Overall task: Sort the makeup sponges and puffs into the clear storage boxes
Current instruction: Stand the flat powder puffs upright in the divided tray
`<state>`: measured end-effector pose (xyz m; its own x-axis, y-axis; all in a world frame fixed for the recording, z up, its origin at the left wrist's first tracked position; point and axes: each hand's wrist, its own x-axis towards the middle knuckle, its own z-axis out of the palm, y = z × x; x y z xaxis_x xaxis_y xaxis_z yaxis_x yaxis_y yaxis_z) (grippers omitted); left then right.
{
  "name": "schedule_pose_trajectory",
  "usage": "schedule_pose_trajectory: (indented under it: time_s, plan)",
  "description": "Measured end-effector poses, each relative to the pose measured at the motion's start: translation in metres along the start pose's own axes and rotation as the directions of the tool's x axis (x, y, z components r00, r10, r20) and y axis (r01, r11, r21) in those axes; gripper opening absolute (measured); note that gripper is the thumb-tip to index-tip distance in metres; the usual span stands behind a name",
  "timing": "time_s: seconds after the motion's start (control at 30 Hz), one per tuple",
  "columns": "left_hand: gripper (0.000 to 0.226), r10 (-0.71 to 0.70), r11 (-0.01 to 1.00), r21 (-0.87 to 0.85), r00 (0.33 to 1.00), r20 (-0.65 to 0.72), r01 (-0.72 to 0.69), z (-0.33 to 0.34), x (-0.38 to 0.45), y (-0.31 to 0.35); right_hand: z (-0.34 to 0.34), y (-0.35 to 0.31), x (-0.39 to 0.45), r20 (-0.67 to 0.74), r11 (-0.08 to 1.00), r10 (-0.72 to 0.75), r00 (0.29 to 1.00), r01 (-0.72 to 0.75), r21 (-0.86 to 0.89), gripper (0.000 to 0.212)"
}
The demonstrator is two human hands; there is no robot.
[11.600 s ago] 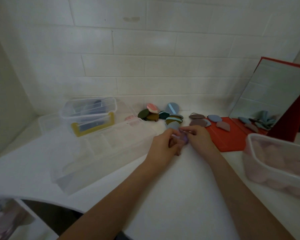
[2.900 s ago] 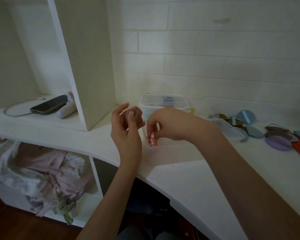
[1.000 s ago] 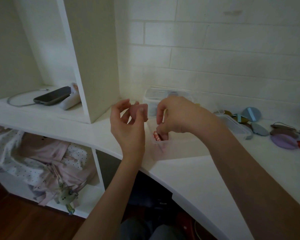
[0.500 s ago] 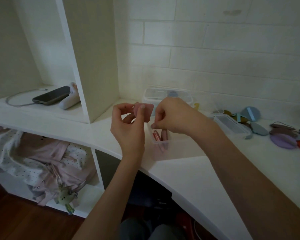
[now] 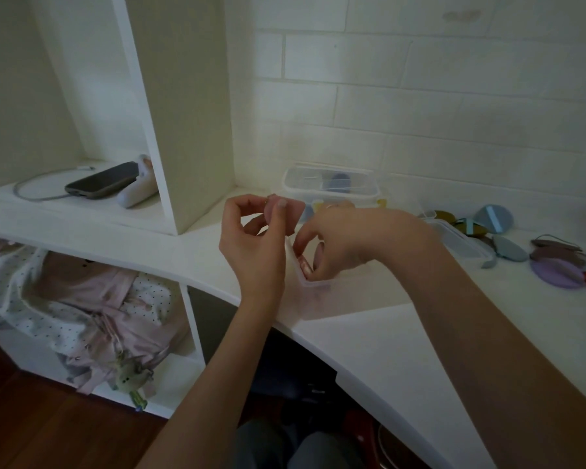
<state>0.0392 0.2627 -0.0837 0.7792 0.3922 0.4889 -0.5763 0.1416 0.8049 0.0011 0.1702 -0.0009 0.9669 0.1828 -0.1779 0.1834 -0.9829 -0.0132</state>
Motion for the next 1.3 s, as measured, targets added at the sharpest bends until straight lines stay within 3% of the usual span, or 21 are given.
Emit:
schedule_pose_trajectory:
  time_s: [0.23, 0.43, 0.6, 0.87, 0.97, 1.03, 1.2, 1.3]
  plan:
    - [0.013, 0.013, 1.0, 0.021, 1.0, 0.015, -0.013, 0.002, -0.001, -0.001, -0.003, 0.005, -0.003, -0.01, 0.987, -0.083, 0.996, 0.084, 0.139, 0.014]
    - [0.014, 0.037, 0.997, 0.066, 0.998, 0.056, -0.041, 0.002, -0.001, -0.004, -0.01, 0.017, -0.001, -0.076, 0.938, -0.115, 0.99, 0.133, 0.321, 0.016]
    - [0.015, 0.006, 0.999, 0.046, 0.999, 0.043, -0.007, 0.002, -0.001, -0.004, -0.014, 0.017, -0.005, -0.034, 0.959, -0.112, 0.993, 0.117, 0.259, 0.042]
    - [0.013, 0.053, 0.995, 0.081, 0.998, 0.043, -0.056, 0.003, -0.002, -0.002, -0.005, 0.001, -0.001, 0.057, 0.994, -0.092, 0.994, 0.095, -0.053, 0.022]
    - [0.014, 0.065, 0.994, 0.088, 0.997, 0.042, -0.069, 0.003, -0.001, -0.003, -0.002, 0.008, 0.003, 0.018, 0.99, -0.134, 0.991, 0.133, 0.048, 0.006]
    - [0.014, 0.079, 0.992, 0.098, 0.996, 0.039, -0.082, 0.002, -0.001, -0.004, 0.0, 0.016, 0.004, 0.006, 0.975, -0.181, 0.983, 0.179, 0.13, 0.018]
    - [0.015, 0.052, 0.996, 0.071, 0.998, 0.036, -0.054, 0.003, -0.001, -0.004, -0.004, 0.027, 0.003, -0.1, 0.893, -0.205, 0.974, 0.228, 0.387, 0.01]
    - [0.015, 0.05, 0.996, 0.073, 0.998, 0.039, -0.053, 0.003, 0.0, -0.005, -0.001, 0.027, 0.008, -0.087, 0.871, -0.22, 0.972, 0.236, 0.43, 0.01]
